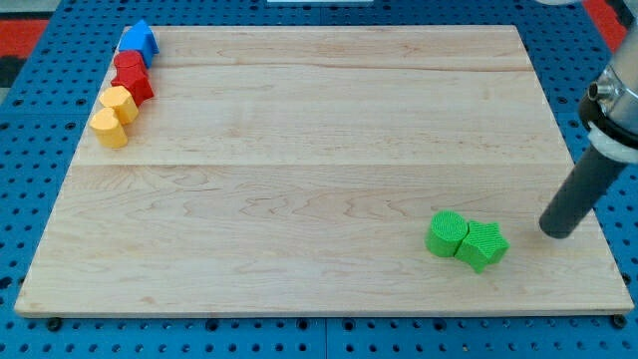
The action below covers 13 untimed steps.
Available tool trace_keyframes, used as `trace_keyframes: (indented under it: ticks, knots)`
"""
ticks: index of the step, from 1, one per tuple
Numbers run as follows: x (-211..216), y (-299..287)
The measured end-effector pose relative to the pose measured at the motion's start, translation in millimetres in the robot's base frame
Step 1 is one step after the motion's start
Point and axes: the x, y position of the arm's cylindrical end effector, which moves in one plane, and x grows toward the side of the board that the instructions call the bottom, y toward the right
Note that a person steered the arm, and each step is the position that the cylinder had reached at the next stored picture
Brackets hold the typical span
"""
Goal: Separate the green circle from the green star
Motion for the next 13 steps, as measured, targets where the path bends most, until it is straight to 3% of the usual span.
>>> trace_keyframes:
  ticks: [1, 3, 5, 9, 13]
  knots:
    - [24, -14]
    - [8, -113]
    - [-20, -154]
    - [-24, -318]
    - [8, -415]
